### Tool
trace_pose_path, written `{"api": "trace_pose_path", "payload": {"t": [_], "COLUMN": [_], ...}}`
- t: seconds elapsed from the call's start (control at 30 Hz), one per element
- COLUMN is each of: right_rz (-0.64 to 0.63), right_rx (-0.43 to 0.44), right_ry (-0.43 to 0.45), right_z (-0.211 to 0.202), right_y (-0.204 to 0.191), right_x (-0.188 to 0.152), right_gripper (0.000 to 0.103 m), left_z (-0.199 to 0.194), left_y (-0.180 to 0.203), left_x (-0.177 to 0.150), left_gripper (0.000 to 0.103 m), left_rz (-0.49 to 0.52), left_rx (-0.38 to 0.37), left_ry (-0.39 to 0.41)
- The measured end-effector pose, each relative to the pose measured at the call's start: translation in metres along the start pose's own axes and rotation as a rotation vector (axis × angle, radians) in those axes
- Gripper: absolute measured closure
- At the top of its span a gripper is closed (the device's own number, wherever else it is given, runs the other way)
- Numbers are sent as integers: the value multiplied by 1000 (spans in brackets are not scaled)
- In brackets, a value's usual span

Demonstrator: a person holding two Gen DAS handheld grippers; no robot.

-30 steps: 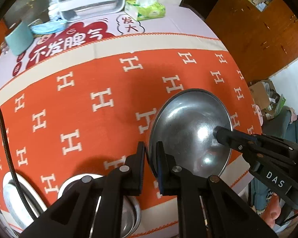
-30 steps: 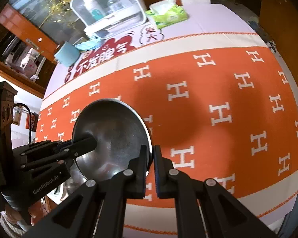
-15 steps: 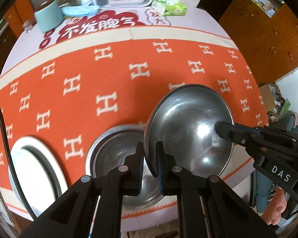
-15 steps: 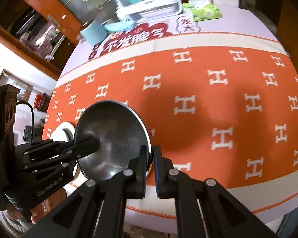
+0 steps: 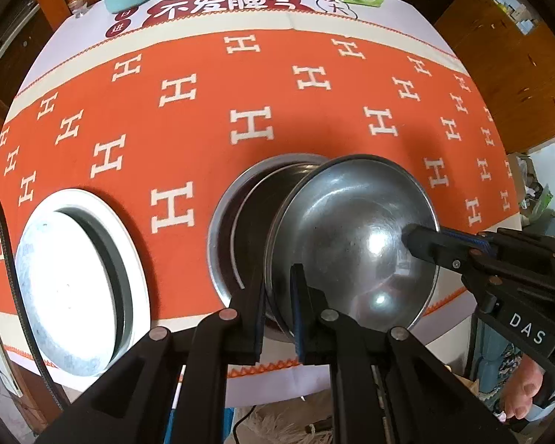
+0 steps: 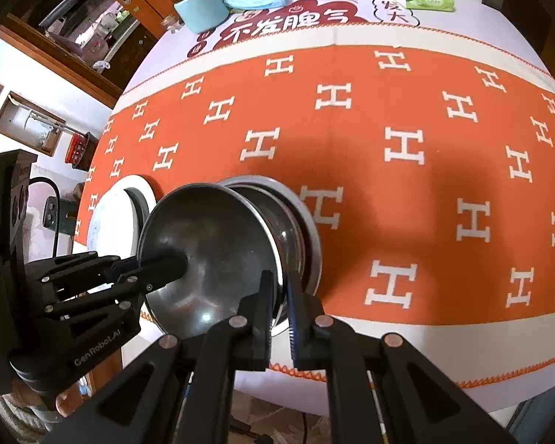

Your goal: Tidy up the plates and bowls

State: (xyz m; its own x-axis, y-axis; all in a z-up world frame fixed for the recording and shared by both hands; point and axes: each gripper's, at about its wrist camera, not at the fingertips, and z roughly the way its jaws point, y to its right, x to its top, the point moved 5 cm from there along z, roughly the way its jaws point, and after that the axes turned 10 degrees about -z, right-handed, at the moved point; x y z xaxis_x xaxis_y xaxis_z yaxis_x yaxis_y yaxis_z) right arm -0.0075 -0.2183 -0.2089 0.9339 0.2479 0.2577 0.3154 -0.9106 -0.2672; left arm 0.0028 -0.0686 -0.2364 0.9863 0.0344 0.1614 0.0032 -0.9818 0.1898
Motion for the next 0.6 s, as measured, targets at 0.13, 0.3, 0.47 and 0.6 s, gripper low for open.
{"api": "trace_pose_path", "payload": {"t": [0.13,0.3,0.47,0.6], "right_rz": [0,7,3,8], "right_rx": [-2,-9,-24,-29], "right_ry": [-18,-29,-40,-45], "right_z": [8,15,21,24], "right_y": [-4,-4,-4,-2], "right_x": [-2,-2,-1,0], "right_gripper": [96,96,96,96], "left_z": [5,12,18,21], "left_y": [-4,-8,-9,-9], "left_x": [0,1,1,3], "left_gripper": [94,94,94,94], "left_rz": [8,9,10,9], "left_rx": [13,13,13,9], "left_ry": [-3,-13,-23,-26]}}
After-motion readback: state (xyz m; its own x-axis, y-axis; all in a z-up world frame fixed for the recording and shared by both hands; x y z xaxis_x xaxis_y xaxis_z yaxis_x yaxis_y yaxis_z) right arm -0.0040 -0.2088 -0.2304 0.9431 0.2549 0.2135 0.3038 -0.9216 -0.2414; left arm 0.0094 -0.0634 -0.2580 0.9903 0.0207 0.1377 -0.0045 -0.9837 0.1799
